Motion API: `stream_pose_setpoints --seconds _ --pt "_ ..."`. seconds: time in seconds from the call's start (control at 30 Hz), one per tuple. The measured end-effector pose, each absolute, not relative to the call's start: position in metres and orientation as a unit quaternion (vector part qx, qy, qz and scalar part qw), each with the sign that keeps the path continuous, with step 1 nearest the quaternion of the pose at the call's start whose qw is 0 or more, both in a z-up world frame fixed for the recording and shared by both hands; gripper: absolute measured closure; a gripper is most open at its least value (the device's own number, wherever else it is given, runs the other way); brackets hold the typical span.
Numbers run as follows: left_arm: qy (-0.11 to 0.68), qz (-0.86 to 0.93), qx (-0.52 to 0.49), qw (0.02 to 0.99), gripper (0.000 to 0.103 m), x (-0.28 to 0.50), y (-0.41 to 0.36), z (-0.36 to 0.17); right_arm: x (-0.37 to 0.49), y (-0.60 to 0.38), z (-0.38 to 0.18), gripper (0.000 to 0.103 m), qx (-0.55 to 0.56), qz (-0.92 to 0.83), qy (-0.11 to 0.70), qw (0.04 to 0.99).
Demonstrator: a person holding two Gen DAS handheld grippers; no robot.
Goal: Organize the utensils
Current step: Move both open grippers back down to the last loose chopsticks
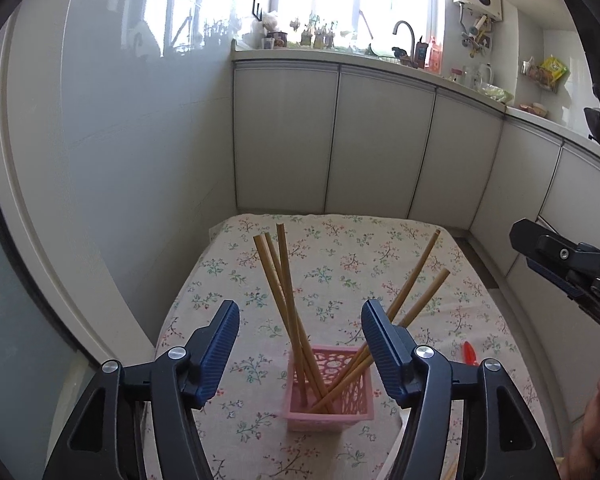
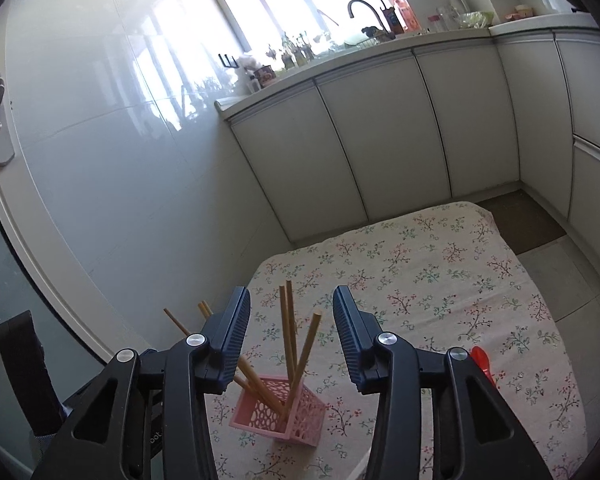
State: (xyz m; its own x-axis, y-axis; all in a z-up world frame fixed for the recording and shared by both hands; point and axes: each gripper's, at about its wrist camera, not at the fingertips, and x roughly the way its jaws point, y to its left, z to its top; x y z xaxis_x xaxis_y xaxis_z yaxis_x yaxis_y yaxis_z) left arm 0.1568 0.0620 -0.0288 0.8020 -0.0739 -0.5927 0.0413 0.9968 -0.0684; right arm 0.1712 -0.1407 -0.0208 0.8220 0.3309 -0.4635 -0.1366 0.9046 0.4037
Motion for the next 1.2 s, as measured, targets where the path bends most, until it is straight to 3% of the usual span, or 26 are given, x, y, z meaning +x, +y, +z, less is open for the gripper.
stream_pose_setpoints --seconds 0.37,0.5,1.2 --pt "0.363 -0.065 0.000 0.929 0.020 0.129 0.044 -0.041 0.145 -0.197 -0.037 0.039 0.170 0.079 0.362 0.913" --pt "0.408 -0.091 0.024 0.908 0.019 0.124 0.032 -0.058 0.139 -0.217 -0.052 0.035 0.164 0.049 0.418 0.892" --pt "0.574 -0.178 0.083 0.795 0.019 0.137 -0.074 -0.155 0.132 -0.273 -0.152 0.035 0.140 -0.004 0.610 0.780"
